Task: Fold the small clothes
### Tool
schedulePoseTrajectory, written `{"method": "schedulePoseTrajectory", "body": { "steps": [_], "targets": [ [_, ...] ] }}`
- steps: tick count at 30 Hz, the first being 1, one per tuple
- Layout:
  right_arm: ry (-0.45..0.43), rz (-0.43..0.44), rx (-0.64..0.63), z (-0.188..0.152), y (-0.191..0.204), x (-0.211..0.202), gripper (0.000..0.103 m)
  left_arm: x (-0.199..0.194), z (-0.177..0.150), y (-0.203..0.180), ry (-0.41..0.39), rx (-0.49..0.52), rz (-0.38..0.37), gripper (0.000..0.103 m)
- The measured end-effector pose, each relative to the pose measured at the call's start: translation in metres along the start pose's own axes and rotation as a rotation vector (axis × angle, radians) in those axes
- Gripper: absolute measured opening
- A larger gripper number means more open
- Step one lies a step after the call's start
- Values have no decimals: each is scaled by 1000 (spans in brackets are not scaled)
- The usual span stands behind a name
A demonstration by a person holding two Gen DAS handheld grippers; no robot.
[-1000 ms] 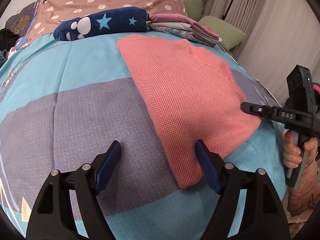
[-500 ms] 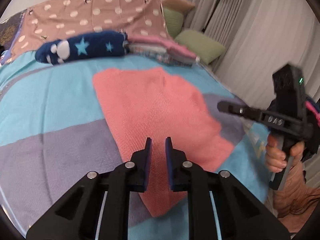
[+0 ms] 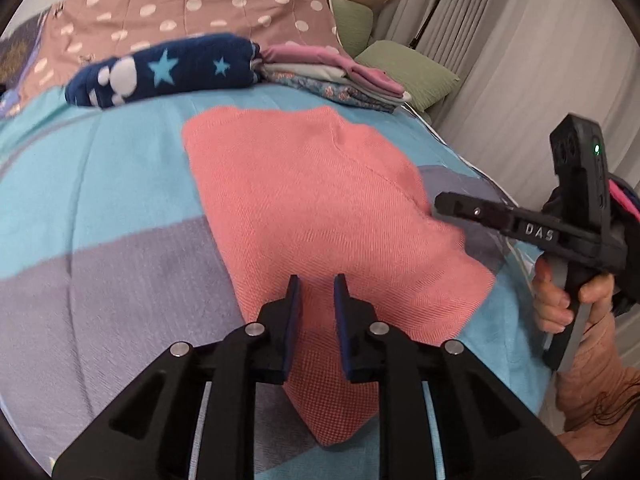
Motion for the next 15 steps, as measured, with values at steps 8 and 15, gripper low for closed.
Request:
{"method": "schedulePoseTrajectory", "body": {
  "steps": [8, 15],
  "targets": [
    [-14, 21, -92, 16, 18, 1, 33, 0, 17, 16, -48, -40, 37, 31],
    [126, -29, -53, 32, 2, 68, 28, 44, 24, 17, 8, 28, 103, 31]
  ]
}}
Point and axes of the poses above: each gripper's, at about its wrist camera, not at the fingertips, and x roughly the way its jaws point, y to its left, z to its top, the point moved 1 cm from there along x, roughly the way its jaws point, and after that the axes turned 4 degrees about z, right-handed, at the moved point
